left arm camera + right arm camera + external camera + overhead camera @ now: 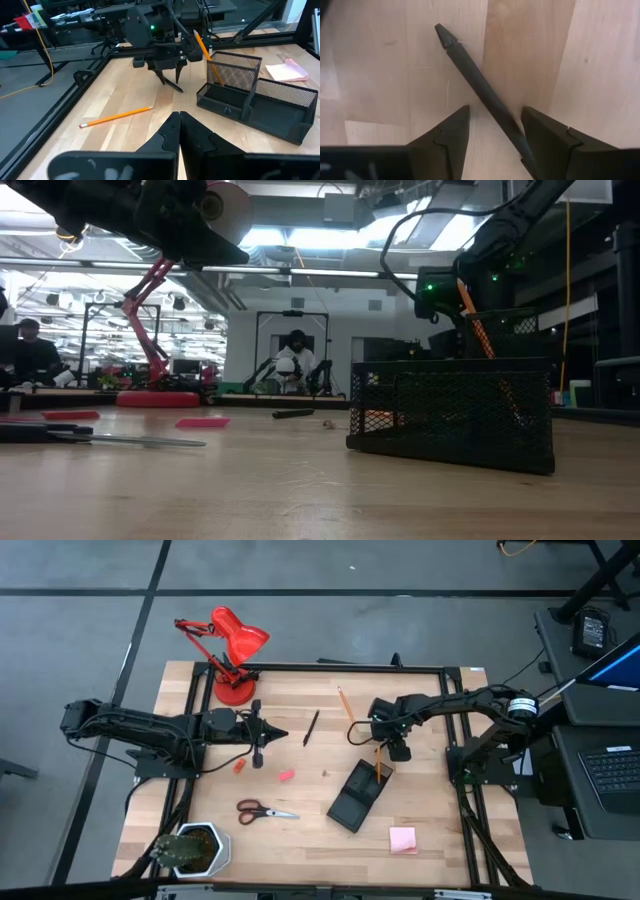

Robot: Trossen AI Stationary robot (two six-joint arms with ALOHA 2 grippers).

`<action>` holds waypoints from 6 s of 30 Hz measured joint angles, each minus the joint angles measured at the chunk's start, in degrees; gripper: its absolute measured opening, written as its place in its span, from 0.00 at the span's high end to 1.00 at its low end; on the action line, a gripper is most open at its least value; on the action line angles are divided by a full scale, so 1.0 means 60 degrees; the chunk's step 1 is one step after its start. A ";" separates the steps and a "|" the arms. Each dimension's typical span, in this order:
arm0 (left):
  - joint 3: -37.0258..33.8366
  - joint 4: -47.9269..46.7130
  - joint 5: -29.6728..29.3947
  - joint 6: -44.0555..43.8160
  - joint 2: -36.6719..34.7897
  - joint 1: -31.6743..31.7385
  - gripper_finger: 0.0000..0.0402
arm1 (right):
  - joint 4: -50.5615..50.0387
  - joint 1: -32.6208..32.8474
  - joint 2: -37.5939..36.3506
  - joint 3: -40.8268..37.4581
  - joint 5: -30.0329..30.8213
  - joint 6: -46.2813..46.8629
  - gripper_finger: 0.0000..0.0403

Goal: Pick and place office supplies into organizer
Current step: Put the right pen into the desk organizer, then put the orange eraser into the desk organizer

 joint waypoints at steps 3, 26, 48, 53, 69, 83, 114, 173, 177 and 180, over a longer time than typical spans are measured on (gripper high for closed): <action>0.0000 0.0000 0.0000 0.0000 0.0000 0.0000 1.00 | 0.0041 -0.0110 -0.0124 -0.0045 -0.0057 0.0020 0.54; 0.0000 0.0004 0.0000 0.0004 0.0000 0.0000 0.99 | 0.0215 -0.0487 -0.0262 -0.0072 -0.0011 0.0259 0.94; 0.0000 -0.0079 0.0000 0.0119 0.0000 0.0001 1.00 | 0.0146 -0.0487 -0.2666 -0.0109 0.0004 0.2002 0.93; 0.0000 -0.0078 0.0000 0.0182 0.0000 0.0000 0.99 | 0.0131 -0.0487 -0.3984 -0.0106 -0.0004 0.2377 0.95; 0.0000 -0.0168 0.0004 0.0259 0.0000 0.0000 0.99 | 0.1363 0.0606 -0.7751 -0.0087 -0.0189 0.3803 0.94; 0.0000 -0.0178 0.0006 0.0251 0.0000 0.0000 1.00 | 0.3368 0.3149 -0.8229 -0.0817 0.1080 0.4897 0.94; 0.0004 -0.0139 0.0014 0.0004 -0.0001 0.0000 0.99 | 1.1780 0.8117 -0.6679 -0.5148 0.6328 0.5569 0.95; 0.0004 -0.0212 0.0295 -0.0404 0.0000 0.0000 0.99 | 1.4942 0.9090 -0.5535 -0.5136 0.7486 0.2816 0.79; 0.0004 -0.0148 0.0294 -0.0396 0.0000 0.0000 0.99 | 1.4928 0.9043 -0.6074 -0.5136 0.7508 0.1565 0.79; 0.0004 -0.0146 0.0294 -0.0375 0.0000 0.0000 0.99 | 1.4928 0.8813 -0.6348 -0.5136 0.7502 0.1107 0.81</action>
